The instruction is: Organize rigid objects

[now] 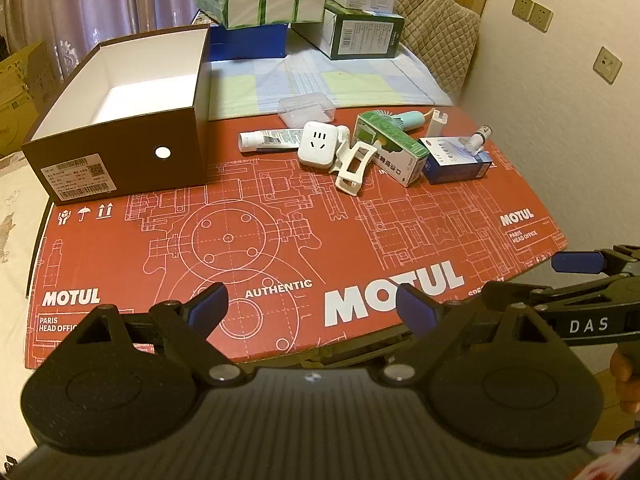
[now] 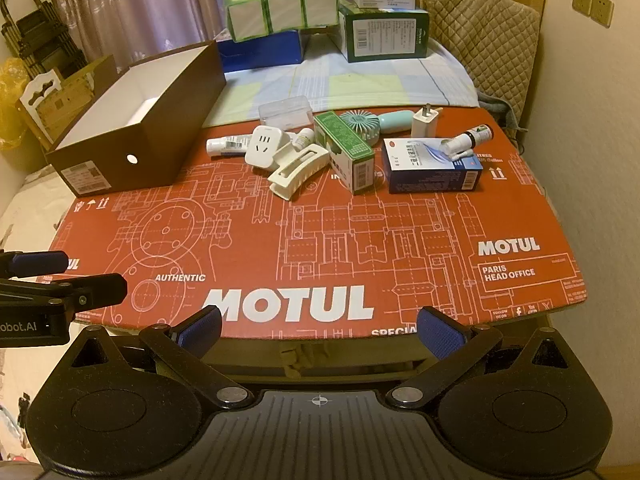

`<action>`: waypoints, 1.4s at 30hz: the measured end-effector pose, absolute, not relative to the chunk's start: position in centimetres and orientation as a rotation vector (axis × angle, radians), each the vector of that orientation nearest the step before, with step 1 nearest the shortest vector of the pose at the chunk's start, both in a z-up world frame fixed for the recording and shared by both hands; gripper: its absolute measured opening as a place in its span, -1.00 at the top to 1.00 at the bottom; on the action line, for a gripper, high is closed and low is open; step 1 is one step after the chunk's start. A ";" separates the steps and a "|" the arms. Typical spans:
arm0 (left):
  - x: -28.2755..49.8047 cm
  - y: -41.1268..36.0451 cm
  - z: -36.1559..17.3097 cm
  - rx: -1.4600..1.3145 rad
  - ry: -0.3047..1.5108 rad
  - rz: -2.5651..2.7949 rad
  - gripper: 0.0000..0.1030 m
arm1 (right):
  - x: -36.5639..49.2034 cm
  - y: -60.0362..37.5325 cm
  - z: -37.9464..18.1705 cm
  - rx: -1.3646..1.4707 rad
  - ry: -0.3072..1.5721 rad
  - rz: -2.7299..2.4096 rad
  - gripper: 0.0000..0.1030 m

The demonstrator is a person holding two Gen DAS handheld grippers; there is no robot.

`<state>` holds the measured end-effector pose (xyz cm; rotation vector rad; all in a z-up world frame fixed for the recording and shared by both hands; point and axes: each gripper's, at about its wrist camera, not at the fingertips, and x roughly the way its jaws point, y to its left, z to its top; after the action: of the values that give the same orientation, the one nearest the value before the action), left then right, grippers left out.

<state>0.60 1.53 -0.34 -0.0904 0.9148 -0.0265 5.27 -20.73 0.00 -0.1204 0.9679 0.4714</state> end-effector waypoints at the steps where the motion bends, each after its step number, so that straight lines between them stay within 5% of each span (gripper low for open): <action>1: 0.7 1.6 -0.3 -0.092 0.915 -0.026 -0.73 | 5.3 -20.7 0.0 -0.121 0.968 0.472 -0.96; 42: 3.1 2.5 -0.7 -0.116 0.933 -0.027 -0.73 | 7.3 -19.7 -0.2 -0.144 0.976 0.472 -0.96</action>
<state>3.10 2.48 -0.66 -0.1156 0.9332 -0.0275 7.28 -19.74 -0.22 -0.1443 0.9760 0.4715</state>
